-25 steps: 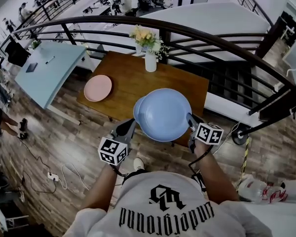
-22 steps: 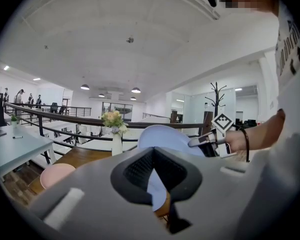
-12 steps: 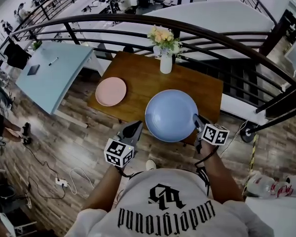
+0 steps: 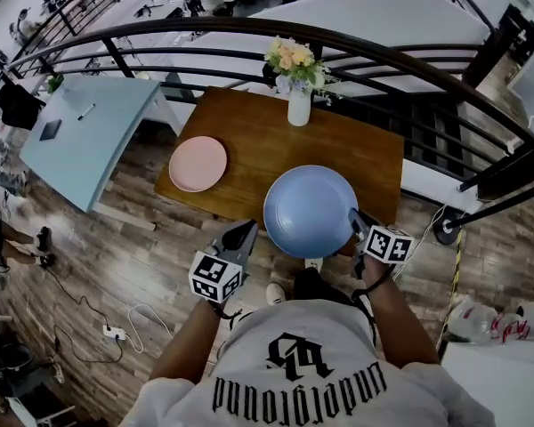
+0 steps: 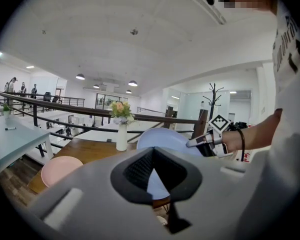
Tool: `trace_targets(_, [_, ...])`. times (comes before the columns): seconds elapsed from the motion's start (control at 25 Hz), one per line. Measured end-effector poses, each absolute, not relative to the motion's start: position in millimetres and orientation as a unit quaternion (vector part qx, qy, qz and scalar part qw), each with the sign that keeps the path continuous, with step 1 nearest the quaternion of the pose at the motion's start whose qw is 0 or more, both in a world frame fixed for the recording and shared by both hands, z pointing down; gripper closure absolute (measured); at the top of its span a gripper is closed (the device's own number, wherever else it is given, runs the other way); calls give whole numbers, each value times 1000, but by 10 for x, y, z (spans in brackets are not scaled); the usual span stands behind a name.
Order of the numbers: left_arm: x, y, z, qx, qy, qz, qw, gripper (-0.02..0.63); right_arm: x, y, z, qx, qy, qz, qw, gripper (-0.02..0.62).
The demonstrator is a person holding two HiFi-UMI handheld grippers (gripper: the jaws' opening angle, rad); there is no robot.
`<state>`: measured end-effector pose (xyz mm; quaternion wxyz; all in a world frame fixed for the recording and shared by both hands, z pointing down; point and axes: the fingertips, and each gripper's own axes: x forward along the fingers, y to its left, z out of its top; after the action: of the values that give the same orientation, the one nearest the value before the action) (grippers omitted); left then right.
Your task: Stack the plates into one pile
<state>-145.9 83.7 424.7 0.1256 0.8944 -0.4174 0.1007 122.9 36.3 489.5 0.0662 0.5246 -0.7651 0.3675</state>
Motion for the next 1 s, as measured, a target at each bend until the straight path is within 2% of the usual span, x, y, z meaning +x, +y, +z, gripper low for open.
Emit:
trace_targets(0.44, [-1324, 538, 4445, 887, -423, 113, 148, 560, 1322, 16, 5154, 515, -759, 389, 83, 574])
trace_targets(1.0, [-1112, 89, 4963, 864, -438, 135, 209, 560, 1646, -503, 5806, 502, -738, 427, 145, 572])
